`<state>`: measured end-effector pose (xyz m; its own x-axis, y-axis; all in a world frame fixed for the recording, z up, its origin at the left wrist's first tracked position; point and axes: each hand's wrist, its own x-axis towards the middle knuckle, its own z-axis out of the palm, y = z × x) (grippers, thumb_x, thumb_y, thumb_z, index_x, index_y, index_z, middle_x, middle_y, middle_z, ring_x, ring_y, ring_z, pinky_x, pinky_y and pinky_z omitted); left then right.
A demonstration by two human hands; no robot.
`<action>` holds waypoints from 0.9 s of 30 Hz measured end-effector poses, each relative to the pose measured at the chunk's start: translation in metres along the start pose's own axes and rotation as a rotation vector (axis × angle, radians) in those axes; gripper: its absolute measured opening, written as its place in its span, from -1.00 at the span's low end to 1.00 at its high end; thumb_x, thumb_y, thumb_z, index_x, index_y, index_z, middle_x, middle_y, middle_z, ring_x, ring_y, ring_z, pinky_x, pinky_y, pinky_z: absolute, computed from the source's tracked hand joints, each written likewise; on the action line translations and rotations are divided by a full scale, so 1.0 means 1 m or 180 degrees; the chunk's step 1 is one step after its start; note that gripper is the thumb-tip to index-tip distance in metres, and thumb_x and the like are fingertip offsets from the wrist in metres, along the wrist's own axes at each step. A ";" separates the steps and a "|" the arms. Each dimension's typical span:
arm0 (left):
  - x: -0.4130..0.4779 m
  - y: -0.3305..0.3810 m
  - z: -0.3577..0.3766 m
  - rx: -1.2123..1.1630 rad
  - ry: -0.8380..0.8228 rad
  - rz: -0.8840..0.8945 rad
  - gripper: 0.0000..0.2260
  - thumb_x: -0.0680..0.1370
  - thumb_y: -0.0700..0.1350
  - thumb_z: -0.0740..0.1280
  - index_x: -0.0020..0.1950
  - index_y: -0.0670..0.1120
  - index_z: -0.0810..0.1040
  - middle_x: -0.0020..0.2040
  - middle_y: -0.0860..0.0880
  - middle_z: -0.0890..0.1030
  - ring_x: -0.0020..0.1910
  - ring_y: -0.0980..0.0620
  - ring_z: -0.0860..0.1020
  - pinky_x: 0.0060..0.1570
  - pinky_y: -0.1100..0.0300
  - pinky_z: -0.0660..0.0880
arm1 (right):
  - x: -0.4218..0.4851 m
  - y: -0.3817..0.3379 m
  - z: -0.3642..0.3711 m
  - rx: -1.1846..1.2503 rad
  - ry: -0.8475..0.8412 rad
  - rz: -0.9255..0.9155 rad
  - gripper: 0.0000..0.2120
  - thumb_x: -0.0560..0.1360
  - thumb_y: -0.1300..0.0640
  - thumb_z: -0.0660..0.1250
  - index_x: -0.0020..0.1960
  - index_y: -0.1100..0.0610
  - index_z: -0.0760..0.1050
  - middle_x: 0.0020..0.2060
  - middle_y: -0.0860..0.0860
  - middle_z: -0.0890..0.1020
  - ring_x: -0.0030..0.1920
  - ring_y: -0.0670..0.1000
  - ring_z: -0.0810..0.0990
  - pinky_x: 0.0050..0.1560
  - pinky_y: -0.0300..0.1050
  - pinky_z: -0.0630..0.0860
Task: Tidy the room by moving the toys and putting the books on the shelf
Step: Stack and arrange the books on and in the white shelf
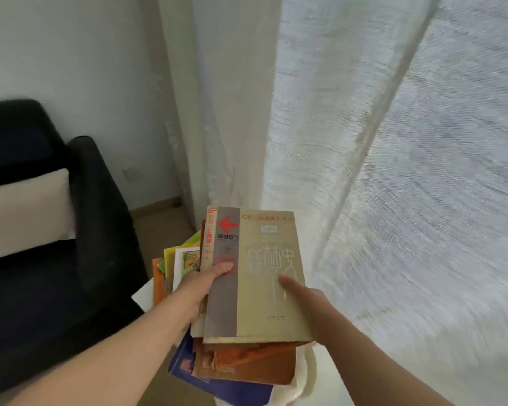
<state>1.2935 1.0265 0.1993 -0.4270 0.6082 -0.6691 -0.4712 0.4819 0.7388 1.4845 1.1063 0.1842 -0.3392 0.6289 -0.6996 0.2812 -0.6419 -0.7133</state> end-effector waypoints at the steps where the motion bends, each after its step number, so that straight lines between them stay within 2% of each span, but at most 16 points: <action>1: 0.004 0.002 0.000 0.0012 0.0014 -0.0013 -0.83 0.42 -0.07 0.46 -0.10 -0.12 0.55 -0.19 -0.13 0.65 -0.23 -0.07 0.61 -0.31 0.15 0.50 | 0.006 -0.003 0.001 -0.0004 0.0005 0.0003 -0.55 0.35 -0.09 0.46 0.04 0.24 0.58 -0.08 0.16 0.69 -0.08 0.17 0.68 0.04 0.10 0.60; 3: 0.021 0.009 -0.002 0.0021 0.0069 -0.0048 -0.83 0.42 -0.08 0.46 -0.10 -0.13 0.55 -0.19 -0.14 0.65 -0.23 -0.08 0.62 -0.29 0.15 0.52 | 0.023 -0.011 0.005 -0.0031 -0.0015 0.0022 -0.55 0.36 -0.10 0.45 0.04 0.24 0.58 -0.09 0.15 0.69 -0.08 0.17 0.68 0.02 0.08 0.60; 6: 0.050 0.020 -0.009 0.0104 0.0038 -0.0110 -0.83 0.43 -0.07 0.45 -0.11 -0.13 0.55 -0.18 -0.13 0.65 -0.23 -0.07 0.61 -0.31 0.16 0.50 | 0.047 -0.018 0.017 0.0004 -0.0017 0.0077 -0.56 0.39 -0.09 0.43 0.06 0.25 0.57 -0.09 0.15 0.69 -0.12 0.14 0.68 -0.11 -0.02 0.62; 11: 0.107 0.040 -0.020 0.0275 -0.0090 -0.0222 -0.80 0.41 -0.09 0.48 -0.07 -0.14 0.54 -0.17 -0.14 0.65 -0.23 -0.07 0.61 -0.27 0.14 0.53 | 0.086 -0.020 0.041 0.0352 0.0221 0.0187 -0.56 0.42 -0.04 0.41 0.16 0.25 0.54 -0.03 0.18 0.67 -0.08 0.16 0.67 -0.17 -0.06 0.62; 16: 0.170 0.057 -0.031 0.0634 -0.0437 -0.0535 -0.69 0.39 -0.08 0.50 0.05 -0.18 0.56 -0.06 -0.19 0.67 -0.17 -0.11 0.64 -0.27 0.12 0.55 | 0.113 -0.021 0.070 0.0890 0.0387 0.0188 -0.74 0.53 0.05 0.31 0.13 0.18 0.51 -0.29 0.06 0.71 -0.35 0.02 0.69 -0.45 -0.21 0.56; 20: 0.203 0.051 -0.030 0.0862 -0.0676 -0.0785 -0.64 0.40 -0.08 0.49 0.12 -0.20 0.55 -0.02 -0.20 0.66 -0.12 -0.13 0.64 -0.21 0.09 0.57 | 0.132 -0.004 0.083 0.1168 0.0685 0.0403 -0.67 0.48 0.02 0.36 0.18 0.15 0.53 -0.01 0.17 0.68 -0.04 0.20 0.67 -0.09 0.04 0.63; 27: 0.234 0.020 -0.025 0.1097 -0.0906 -0.1108 -0.65 0.40 -0.12 0.49 0.14 -0.17 0.56 -0.02 -0.18 0.67 -0.07 -0.13 0.65 -0.05 -0.01 0.59 | 0.142 0.026 0.084 0.1197 0.1206 0.0934 -0.66 0.41 -0.01 0.43 0.02 0.25 0.58 -0.16 0.16 0.71 -0.22 0.15 0.69 -0.26 -0.06 0.61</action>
<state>1.1652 1.1623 0.0555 -0.0440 0.4998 -0.8650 -0.2474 0.8335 0.4941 1.3684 1.1420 0.0700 0.0670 0.4702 -0.8800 -0.0454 -0.8796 -0.4734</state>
